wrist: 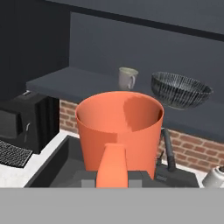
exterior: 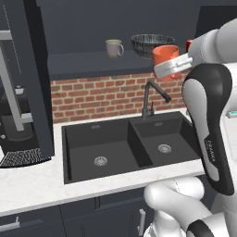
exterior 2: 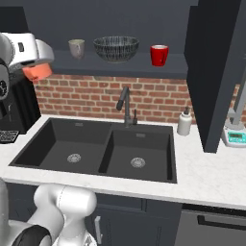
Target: Gather all objects into one cabinet and sort the glasses and bowls to opposite sides.
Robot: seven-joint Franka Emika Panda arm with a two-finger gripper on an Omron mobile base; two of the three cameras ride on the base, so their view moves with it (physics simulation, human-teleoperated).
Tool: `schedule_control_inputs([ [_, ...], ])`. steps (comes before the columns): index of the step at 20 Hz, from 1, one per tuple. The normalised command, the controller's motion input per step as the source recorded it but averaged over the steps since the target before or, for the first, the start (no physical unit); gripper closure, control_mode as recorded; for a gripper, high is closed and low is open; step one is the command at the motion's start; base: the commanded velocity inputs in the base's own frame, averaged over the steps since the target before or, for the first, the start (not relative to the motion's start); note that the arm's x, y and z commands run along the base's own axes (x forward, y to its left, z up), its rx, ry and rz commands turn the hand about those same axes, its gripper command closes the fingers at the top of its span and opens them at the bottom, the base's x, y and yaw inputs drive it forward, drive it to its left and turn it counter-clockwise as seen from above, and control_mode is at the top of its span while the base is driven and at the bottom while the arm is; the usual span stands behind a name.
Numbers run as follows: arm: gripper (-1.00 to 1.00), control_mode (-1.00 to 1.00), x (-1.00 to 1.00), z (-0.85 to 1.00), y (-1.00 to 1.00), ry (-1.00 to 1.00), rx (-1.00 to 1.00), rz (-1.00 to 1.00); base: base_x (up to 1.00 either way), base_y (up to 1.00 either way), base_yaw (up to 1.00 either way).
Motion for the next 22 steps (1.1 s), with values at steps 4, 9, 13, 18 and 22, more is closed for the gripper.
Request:
schedule_control_inputs([
  [4,1.0,-1.0,0.67,0.0,0.11,-0.11,0.0,0.1,0.0,0.0,0.0],
  [9,1.0,-1.0,0.65,0.0,0.07,-0.02,0.01,0.04,0.0,0.0,0.0],
  [13,1.0,-1.0,0.51,0.02,0.0,-0.02,0.07,0.0,0.0,0.0,0.0],
  [18,1.0,-1.0,0.36,0.01,0.0,0.0,0.0,0.0,0.0,0.0,0.0],
  [22,1.0,-1.0,0.37,0.0,0.0,0.0,0.02,-0.02,0.0,0.0,0.0],
])
